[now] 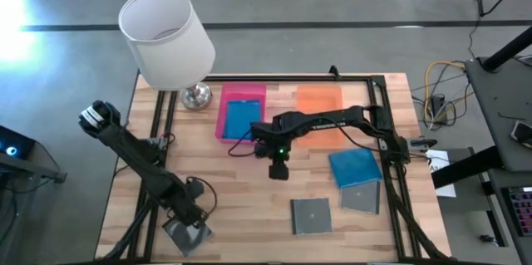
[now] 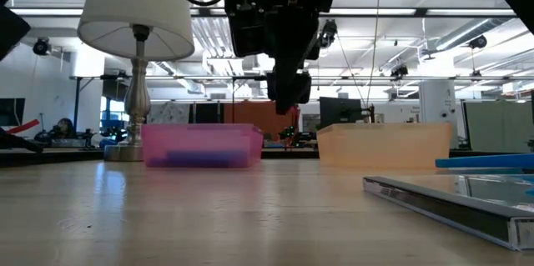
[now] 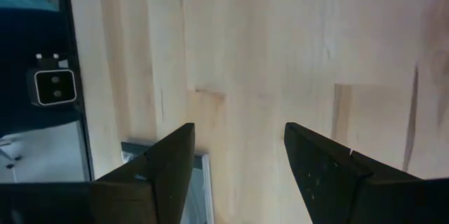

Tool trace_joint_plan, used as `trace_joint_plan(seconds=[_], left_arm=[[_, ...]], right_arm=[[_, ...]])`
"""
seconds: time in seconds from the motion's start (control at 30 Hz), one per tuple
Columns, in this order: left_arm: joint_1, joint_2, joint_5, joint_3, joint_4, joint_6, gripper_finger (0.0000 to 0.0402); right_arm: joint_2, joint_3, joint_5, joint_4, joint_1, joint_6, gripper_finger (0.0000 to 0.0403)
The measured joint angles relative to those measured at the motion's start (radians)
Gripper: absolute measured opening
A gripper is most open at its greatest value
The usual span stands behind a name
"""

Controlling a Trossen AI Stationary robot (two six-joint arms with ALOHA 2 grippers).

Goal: Pick & place jewel cases by type
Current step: Put the left black cd case into the orange bin

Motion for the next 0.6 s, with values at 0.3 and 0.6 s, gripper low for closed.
trace_joint_plan(seconds=[0.3, 0.6], left_arm=[[0.015, 0.143, -0.001, 0.048, 0.117, 0.409, 0.0114], [0.023, 0.228, -0.017, 0.056, 0.098, 0.572, 0.0114]], right_arm=[[0.0, 0.0, 0.0, 0.011, -0.002, -0.007, 0.0214], [0.0, 0.0, 0.001, 0.009, -0.002, -0.01, 0.0214]])
